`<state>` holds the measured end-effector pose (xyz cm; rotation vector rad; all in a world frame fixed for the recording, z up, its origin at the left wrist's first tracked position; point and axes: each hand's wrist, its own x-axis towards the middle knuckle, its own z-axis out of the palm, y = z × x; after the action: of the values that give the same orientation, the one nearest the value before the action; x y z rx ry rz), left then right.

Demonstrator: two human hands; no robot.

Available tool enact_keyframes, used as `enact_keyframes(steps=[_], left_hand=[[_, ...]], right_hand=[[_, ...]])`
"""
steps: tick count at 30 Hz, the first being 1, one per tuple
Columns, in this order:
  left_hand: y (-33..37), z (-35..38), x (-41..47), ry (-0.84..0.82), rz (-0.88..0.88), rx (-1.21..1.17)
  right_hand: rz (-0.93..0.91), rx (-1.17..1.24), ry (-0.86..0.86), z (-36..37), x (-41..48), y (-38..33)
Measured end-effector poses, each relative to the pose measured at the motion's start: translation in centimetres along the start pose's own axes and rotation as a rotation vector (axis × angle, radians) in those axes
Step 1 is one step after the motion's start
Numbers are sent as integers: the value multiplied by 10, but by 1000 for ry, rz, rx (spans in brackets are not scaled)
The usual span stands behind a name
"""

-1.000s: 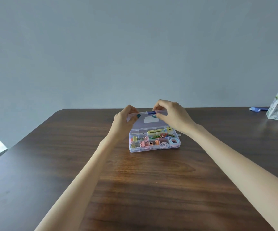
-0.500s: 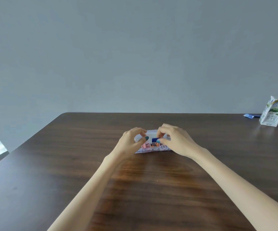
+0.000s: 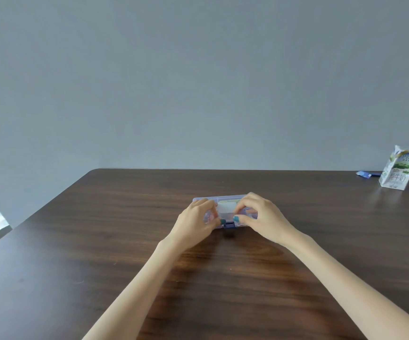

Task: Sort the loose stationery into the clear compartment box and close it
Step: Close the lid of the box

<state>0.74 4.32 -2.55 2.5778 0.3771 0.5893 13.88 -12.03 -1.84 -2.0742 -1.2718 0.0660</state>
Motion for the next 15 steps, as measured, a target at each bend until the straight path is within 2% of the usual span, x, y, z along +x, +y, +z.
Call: enact_keyframes(steps=[5, 11, 15], left_hand=[[2, 1, 0, -3, 2, 46], [0, 4, 0, 27, 76, 129], [1, 7, 4, 33, 109, 176]], right_hand=[[-27, -142, -1, 2, -4, 0], [-108, -326, 84, 7, -6, -5], [-126, -370, 111, 8, -7, -3]])
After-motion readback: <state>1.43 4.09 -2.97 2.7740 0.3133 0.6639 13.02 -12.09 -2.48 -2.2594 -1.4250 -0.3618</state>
